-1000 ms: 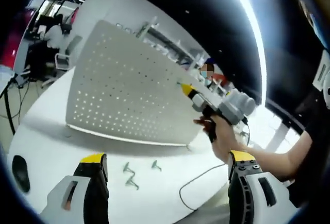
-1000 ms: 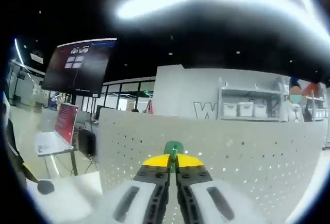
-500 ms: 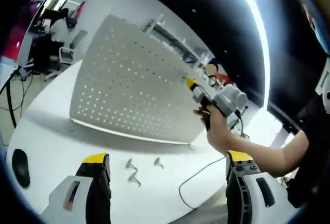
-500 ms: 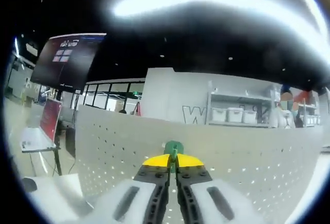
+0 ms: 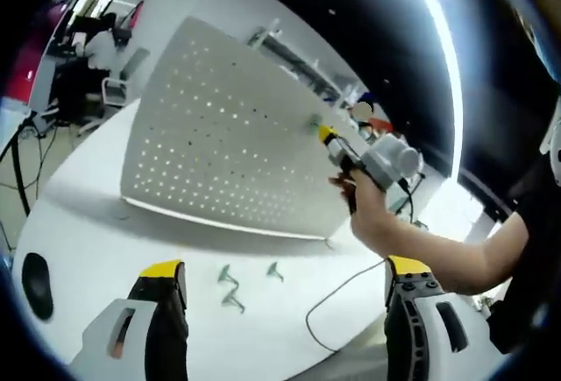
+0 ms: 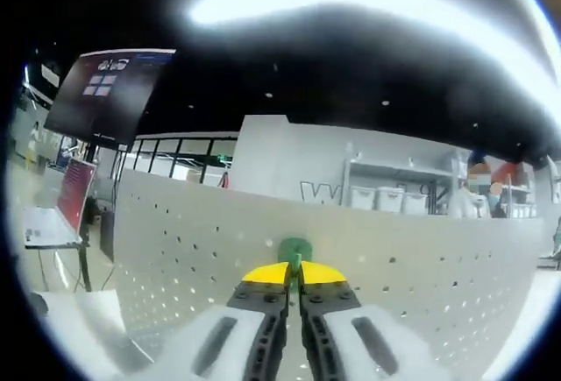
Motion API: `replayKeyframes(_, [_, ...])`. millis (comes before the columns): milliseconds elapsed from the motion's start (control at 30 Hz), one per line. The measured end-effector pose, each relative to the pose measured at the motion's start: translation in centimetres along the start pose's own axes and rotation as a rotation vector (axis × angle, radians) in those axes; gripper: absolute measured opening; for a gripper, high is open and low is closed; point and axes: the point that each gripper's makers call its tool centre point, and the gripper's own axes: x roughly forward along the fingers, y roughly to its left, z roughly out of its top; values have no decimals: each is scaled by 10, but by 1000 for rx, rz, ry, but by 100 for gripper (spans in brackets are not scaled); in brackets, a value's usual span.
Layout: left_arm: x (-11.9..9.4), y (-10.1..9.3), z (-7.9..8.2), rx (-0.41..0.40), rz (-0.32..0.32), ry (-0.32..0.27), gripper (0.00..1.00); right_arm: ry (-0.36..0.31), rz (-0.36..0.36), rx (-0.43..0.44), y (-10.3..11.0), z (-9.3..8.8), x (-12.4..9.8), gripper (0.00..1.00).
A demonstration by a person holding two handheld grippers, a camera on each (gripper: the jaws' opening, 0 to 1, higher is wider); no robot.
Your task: Insert the hook assembly into the mounting plate slot until the hook locks in place.
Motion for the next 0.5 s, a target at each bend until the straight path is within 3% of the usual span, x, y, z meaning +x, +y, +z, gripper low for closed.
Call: replayKeyframes(500, [2,8,-1,-24,15,3,93,3,-36,64,-5,-7,6,0])
